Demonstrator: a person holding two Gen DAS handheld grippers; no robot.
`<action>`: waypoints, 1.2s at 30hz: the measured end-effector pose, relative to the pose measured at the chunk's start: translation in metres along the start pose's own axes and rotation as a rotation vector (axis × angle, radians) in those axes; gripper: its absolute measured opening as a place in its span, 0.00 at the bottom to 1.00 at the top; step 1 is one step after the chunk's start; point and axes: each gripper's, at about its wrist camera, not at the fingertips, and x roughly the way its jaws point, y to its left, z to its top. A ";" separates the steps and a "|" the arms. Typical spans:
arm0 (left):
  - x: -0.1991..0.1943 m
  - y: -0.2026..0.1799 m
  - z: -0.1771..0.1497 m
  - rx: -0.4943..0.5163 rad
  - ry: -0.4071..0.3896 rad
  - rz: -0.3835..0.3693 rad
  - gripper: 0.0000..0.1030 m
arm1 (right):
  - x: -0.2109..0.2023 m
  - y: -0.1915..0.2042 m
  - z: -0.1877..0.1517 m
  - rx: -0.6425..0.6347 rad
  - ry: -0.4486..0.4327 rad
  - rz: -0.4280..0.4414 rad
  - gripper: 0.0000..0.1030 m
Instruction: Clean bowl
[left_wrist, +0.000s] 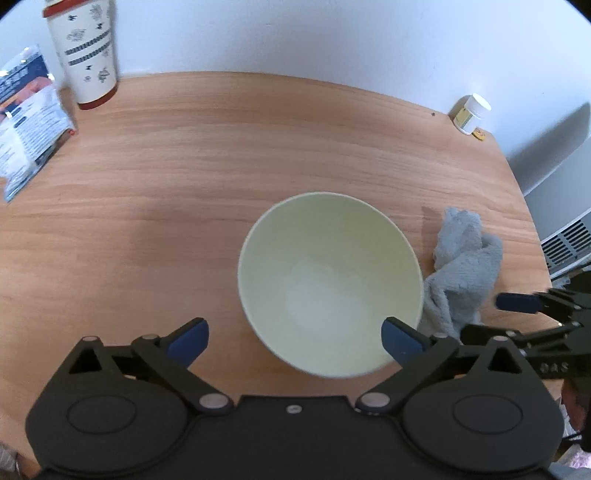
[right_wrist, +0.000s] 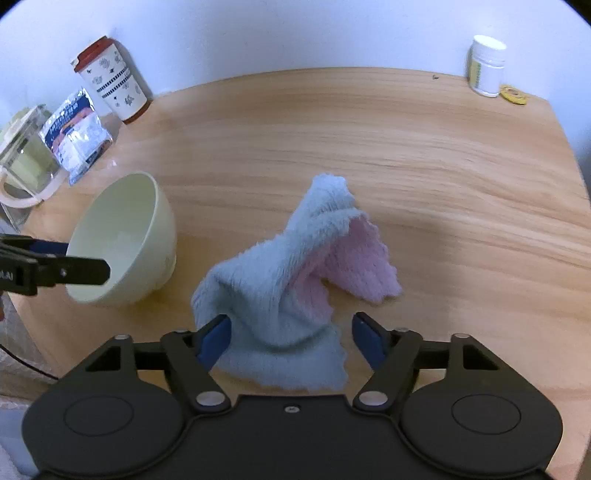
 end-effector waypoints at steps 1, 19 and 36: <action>-0.004 -0.002 -0.003 -0.007 -0.001 0.003 0.99 | -0.004 0.001 -0.003 0.000 0.000 -0.011 0.89; -0.096 0.002 -0.015 -0.007 -0.040 -0.055 0.99 | -0.118 0.054 -0.012 0.032 -0.081 -0.156 1.00; -0.130 0.029 -0.030 0.130 -0.074 -0.008 1.00 | -0.126 0.111 -0.038 0.148 -0.131 -0.219 1.00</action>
